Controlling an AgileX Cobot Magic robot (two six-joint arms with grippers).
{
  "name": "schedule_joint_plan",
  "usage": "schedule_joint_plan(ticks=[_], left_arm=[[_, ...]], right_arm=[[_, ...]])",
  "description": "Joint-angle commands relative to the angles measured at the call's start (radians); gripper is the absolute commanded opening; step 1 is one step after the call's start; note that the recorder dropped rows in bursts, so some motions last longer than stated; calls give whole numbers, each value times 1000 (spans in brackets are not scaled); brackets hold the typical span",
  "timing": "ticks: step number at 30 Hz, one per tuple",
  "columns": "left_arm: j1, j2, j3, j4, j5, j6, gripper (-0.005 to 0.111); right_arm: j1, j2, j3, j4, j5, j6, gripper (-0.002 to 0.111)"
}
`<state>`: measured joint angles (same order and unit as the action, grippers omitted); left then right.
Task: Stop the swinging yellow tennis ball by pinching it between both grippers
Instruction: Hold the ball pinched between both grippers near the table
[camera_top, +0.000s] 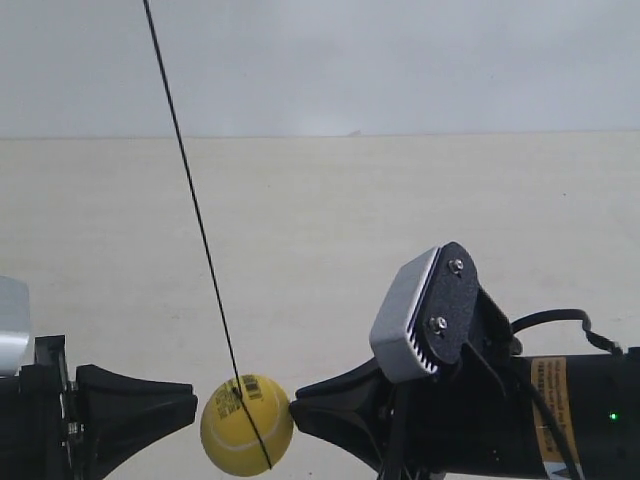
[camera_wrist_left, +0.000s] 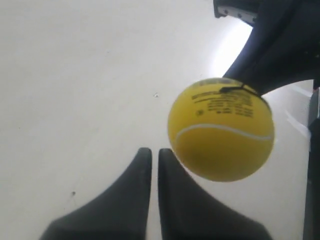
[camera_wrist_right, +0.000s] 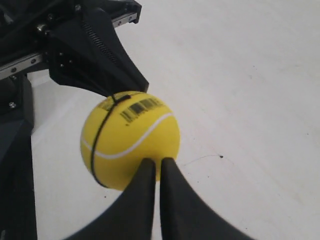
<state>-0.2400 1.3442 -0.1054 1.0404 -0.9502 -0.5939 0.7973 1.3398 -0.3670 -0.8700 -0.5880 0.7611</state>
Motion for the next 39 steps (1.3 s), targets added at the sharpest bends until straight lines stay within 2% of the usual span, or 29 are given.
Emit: schedule_joint_plan(ticks=[1,6,13,39], left_arm=[[-4,5,6,-17,24,6,5],[-4,5,6,6,-6,-22,5],[-4,5,6,127,-92,-89,5],[-4,5,11,150,-97,-97,5]], right_arm=[[2,-4,-4,3,56,-10,0],[2,-4,-4,31,61,10,0],[2,-4,-4,-5,-101,84,0],[2,-4,-4,-36,-62,118,0]])
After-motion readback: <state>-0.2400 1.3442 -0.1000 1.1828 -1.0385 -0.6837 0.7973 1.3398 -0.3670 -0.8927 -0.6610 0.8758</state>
